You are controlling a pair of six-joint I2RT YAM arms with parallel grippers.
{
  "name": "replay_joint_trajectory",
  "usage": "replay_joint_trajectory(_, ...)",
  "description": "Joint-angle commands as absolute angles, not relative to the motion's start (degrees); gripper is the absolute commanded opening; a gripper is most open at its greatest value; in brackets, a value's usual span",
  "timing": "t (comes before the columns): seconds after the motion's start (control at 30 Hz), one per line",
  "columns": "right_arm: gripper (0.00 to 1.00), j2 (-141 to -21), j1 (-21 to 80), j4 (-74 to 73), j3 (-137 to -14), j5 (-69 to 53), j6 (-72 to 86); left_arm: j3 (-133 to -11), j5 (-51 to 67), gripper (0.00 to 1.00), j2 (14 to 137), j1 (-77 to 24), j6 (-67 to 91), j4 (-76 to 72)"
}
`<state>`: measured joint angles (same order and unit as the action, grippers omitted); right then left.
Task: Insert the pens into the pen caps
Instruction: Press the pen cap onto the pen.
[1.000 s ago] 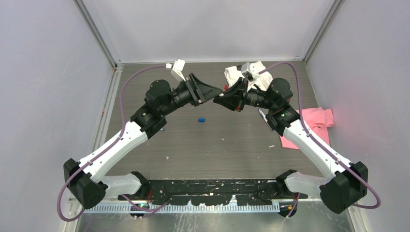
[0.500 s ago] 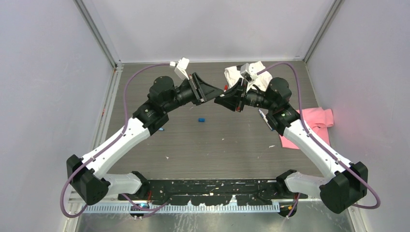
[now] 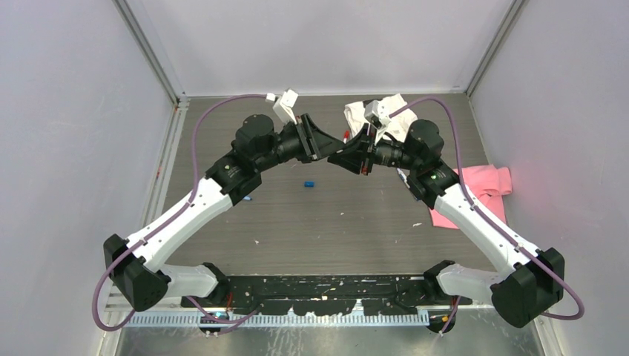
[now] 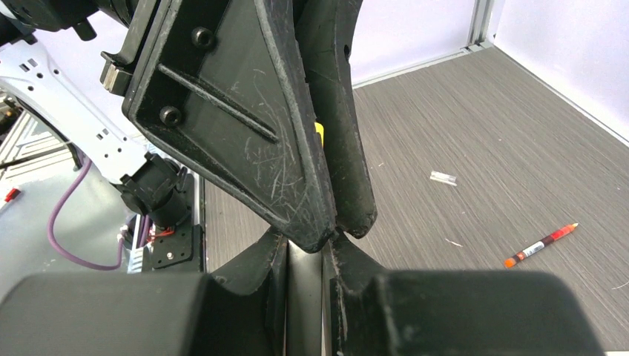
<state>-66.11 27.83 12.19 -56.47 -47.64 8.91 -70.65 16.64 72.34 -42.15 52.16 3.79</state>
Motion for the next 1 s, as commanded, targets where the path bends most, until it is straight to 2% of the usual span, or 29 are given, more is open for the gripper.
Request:
replay_joint_trajectory(0.0, 0.01, -65.1, 28.2, 16.2, -59.8, -45.7, 7.4, -70.9, 18.6, 0.28, 72.4, -43.3, 49.6, 7.1)
replay_joint_trajectory(0.07, 0.01, -65.2, 28.2, 15.8, -59.9, -45.3, 7.1, -71.4, 19.3, 0.16, 72.8, -43.3, 49.2, 7.7)
replay_joint_trajectory(0.2, 0.01, -65.3, 28.2, 14.8, -60.2, -44.6, 6.6, -71.8, 20.8, 0.12, 73.2, -43.3, 49.0, 7.8)
replay_joint_trajectory(0.37, 0.01, -65.4, 28.2, 13.8, -60.3, -43.9, 5.9, -71.5, 21.1, 0.25, 72.8, -43.3, 49.0, 7.8)
replay_joint_trajectory(0.67, 0.01, -65.0, 28.1, 13.2, -59.8, -43.8, 5.5, -69.3, 20.8, 0.31, 71.1, -42.9, 52.1, 4.5)
replay_joint_trajectory(0.97, 0.01, -64.1, 28.1, 15.0, -58.4, -43.6, 6.9, -68.5, 20.6, 0.51, 68.9, -42.1, 53.9, 0.6)
